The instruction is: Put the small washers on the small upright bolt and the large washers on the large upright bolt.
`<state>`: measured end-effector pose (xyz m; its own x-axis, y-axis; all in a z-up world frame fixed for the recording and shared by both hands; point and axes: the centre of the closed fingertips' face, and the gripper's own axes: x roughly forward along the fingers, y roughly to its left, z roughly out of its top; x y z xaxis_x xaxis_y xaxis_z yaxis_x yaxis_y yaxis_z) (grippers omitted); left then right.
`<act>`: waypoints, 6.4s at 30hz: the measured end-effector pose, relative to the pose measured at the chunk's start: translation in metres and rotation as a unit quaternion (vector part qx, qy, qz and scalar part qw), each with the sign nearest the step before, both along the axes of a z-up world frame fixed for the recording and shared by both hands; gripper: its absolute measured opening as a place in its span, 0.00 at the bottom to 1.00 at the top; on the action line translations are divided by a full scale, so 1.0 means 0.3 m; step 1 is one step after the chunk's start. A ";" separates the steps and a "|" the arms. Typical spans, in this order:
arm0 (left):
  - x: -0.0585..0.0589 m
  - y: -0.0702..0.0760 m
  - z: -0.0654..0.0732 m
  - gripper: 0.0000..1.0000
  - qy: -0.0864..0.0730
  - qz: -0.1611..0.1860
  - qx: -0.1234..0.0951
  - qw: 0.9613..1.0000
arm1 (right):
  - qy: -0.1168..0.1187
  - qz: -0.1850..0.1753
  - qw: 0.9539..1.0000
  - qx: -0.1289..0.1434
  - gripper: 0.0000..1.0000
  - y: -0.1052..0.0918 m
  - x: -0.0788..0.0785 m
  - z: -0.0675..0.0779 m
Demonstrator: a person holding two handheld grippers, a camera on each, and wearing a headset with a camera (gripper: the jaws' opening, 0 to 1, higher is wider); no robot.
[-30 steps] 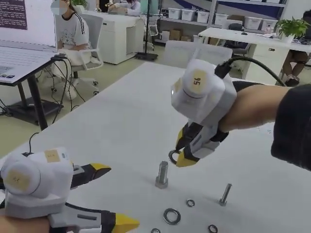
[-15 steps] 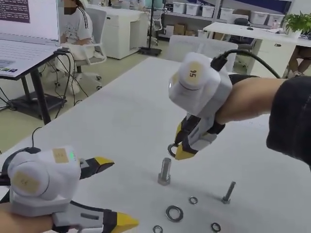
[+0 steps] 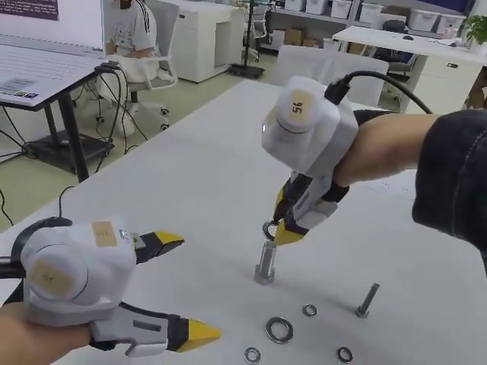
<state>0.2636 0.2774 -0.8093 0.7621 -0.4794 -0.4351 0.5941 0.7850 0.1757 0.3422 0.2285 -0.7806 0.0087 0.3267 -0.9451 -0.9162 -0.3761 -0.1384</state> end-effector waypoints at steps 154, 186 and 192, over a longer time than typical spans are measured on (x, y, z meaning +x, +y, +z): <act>0.008 -0.016 -0.010 0.70 0.009 -0.013 0.019 1.000 | 0.048 0.006 0.997 -0.064 0.35 -0.164 -0.191 -0.328; 0.002 -0.022 0.000 0.68 0.007 -0.014 0.016 1.000 | 0.041 0.004 0.997 -0.069 0.25 -0.158 -0.202 -0.324; 0.002 -0.022 0.000 0.68 0.006 -0.015 0.016 1.000 | 0.041 0.002 0.997 -0.070 0.24 -0.159 -0.204 -0.324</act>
